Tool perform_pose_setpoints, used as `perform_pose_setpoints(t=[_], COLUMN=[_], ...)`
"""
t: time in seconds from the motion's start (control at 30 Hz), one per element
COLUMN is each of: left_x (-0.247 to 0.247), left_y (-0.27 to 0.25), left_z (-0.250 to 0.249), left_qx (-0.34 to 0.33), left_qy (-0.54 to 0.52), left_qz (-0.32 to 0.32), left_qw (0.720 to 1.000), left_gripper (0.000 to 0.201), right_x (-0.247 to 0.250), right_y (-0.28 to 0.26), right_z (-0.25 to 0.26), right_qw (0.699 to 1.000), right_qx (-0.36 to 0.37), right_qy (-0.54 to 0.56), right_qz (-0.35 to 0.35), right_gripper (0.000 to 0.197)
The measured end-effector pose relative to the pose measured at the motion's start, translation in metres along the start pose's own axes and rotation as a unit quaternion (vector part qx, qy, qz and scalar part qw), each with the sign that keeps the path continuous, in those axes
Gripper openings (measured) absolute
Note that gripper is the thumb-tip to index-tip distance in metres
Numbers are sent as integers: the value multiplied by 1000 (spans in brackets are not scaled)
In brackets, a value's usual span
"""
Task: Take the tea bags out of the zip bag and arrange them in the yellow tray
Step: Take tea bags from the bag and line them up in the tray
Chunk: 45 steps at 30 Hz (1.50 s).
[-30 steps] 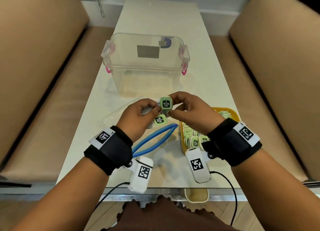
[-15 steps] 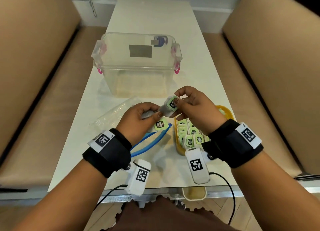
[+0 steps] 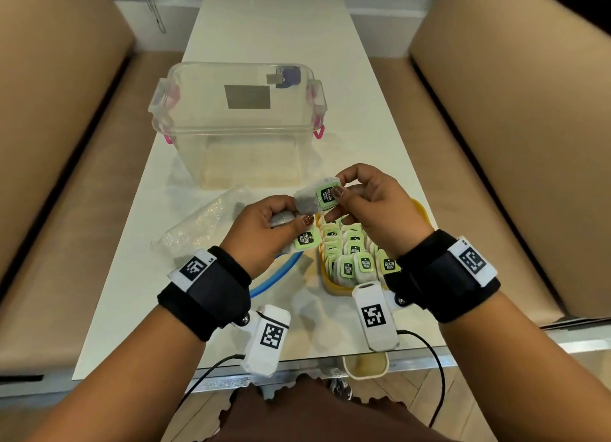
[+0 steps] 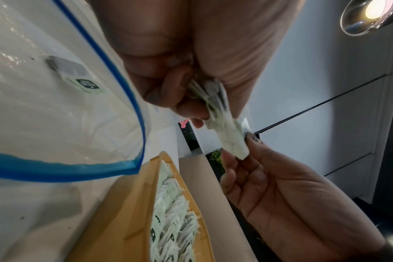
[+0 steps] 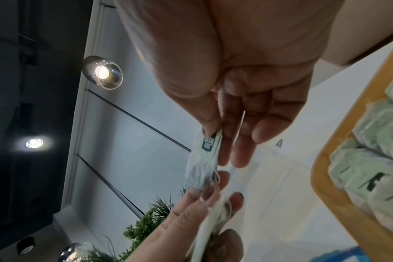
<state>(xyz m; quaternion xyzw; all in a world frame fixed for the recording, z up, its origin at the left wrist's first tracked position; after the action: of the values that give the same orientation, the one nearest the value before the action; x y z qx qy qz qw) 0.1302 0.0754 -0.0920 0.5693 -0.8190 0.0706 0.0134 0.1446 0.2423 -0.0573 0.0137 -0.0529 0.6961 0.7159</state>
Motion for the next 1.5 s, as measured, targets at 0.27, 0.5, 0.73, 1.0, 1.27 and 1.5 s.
perform_pose_setpoints(t=[0.27, 0.5, 0.73, 1.0, 1.27, 1.5], left_x=[-8, -27, -28, -34, -39, -34], left_y=[8, 6, 8, 6, 6, 7], left_z=[3, 6, 20, 20, 19, 21], left_qx=[13, 9, 17, -3, -13, -1], left_qy=[-4, 3, 45, 80, 70, 63], left_qz=[-10, 15, 6, 4, -9, -13], left_qw=[1000, 1000, 999, 997, 997, 998], left_gripper=[19, 16, 16, 12, 15, 11], right_x=[18, 59, 107, 116, 113, 111], right_y=[-5, -9, -28, -30, -21, -18], right_z=[3, 9, -12, -57, -68, -52], right_qw=[999, 988, 869, 782, 752, 758], right_qx=[20, 51, -78, -137, -122, -89], right_qy=[-38, -143, -481, -591, -633, -635], right_qz=[-8, -14, 86, 147, 135, 115], right_gripper=[11, 12, 9, 21, 22, 27])
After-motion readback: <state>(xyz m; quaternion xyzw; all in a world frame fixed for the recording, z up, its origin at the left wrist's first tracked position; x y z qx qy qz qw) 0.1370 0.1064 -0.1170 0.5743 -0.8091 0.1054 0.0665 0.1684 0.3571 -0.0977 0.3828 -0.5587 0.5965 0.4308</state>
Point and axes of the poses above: each hand's wrist, its own y-axis towards the middle knuckle, its own x-axis out of the back of the hand, z = x × y, the point moved 4 cm from there along y, towards the middle knuckle, and after that the axes turned 5 degrees about y, right-handed, at the moved point
